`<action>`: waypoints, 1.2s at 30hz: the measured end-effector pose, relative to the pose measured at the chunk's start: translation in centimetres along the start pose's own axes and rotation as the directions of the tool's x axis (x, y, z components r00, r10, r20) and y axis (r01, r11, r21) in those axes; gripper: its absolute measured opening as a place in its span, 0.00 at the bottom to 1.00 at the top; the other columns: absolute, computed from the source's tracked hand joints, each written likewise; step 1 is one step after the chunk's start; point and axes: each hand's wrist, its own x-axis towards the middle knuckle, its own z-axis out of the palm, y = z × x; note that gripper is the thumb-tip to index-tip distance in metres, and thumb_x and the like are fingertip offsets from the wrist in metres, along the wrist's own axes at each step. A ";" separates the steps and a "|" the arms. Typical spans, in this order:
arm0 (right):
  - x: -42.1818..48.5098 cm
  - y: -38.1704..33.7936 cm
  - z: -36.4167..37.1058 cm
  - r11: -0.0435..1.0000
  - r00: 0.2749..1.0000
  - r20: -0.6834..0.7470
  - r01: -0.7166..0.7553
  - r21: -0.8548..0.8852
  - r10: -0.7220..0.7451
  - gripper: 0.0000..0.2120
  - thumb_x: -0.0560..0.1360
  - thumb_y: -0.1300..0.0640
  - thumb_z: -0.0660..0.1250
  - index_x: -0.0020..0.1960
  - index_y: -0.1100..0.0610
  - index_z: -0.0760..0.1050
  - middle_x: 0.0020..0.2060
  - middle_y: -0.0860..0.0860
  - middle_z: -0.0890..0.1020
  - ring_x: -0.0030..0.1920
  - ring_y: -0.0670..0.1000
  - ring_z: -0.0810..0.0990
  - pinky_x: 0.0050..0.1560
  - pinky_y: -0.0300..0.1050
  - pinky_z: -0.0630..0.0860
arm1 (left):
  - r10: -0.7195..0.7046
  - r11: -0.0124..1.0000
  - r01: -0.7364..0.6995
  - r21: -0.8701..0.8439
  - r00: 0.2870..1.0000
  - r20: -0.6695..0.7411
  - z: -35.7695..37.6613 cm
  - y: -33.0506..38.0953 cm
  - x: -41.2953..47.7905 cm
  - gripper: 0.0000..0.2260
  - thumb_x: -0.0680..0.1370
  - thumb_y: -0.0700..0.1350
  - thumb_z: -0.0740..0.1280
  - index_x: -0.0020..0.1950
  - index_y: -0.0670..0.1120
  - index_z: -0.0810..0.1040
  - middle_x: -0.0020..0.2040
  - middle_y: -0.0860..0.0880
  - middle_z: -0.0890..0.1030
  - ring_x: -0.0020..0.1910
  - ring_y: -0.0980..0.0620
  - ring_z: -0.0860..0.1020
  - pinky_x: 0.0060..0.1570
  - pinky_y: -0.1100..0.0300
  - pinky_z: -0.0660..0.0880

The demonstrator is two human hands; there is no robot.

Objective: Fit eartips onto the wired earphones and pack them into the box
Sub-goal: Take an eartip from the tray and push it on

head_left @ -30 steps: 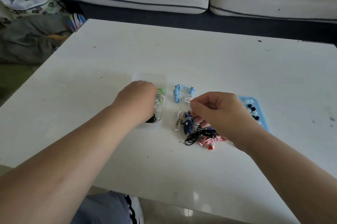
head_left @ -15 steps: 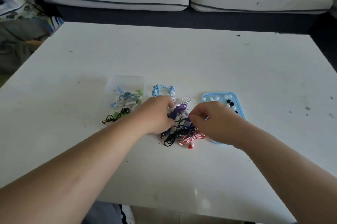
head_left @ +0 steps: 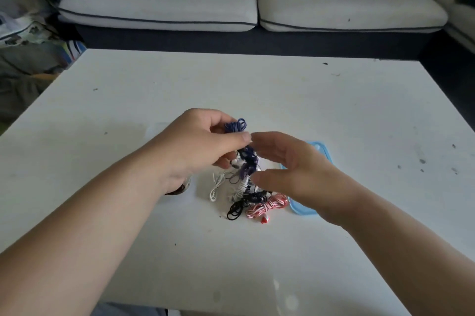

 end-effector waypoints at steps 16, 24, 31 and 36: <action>-2.0 -0.2 -3.1 0.809 0.995 -0.062 -0.031 0.586 0.084 0.08 0.82 0.65 0.64 0.57 0.64 0.80 0.43 0.63 0.84 0.43 0.62 0.86 0.50 0.55 0.85 | -0.028 0.869 0.003 -0.495 0.999 -0.042 2.8 3.3 0.0 0.13 0.77 0.27 0.62 0.58 0.36 0.79 0.46 0.37 0.81 0.36 0.45 0.83 0.39 0.56 0.84; -3.2 0.5 -5.0 0.832 0.977 -0.164 -0.020 0.554 0.133 0.09 0.82 0.63 0.64 0.61 0.62 0.79 0.43 0.62 0.86 0.40 0.60 0.87 0.44 0.47 0.84 | -0.056 0.949 0.101 -0.300 0.986 0.154 4.9 2.5 0.1 0.10 0.74 0.32 0.74 0.53 0.42 0.83 0.40 0.44 0.84 0.36 0.49 0.84 0.40 0.61 0.82; -4.1 0.7 -5.6 0.925 0.970 -0.224 0.000 0.380 0.092 0.05 0.81 0.62 0.68 0.56 0.62 0.78 0.45 0.57 0.88 0.46 0.58 0.88 0.49 0.48 0.85 | -0.066 0.992 0.091 -0.091 0.968 0.243 6.0 1.8 -0.3 0.10 0.74 0.27 0.70 0.49 0.41 0.78 0.42 0.43 0.81 0.37 0.46 0.82 0.36 0.56 0.81; -4.2 1.2 -5.2 0.988 0.979 -0.185 -0.054 0.148 0.081 0.04 0.80 0.60 0.69 0.50 0.56 0.84 0.41 0.51 0.89 0.46 0.52 0.88 0.53 0.49 0.84 | -0.074 0.989 0.024 0.145 0.934 0.350 6.6 0.6 -0.4 0.14 0.70 0.46 0.80 0.54 0.51 0.82 0.44 0.46 0.85 0.41 0.50 0.82 0.49 0.51 0.78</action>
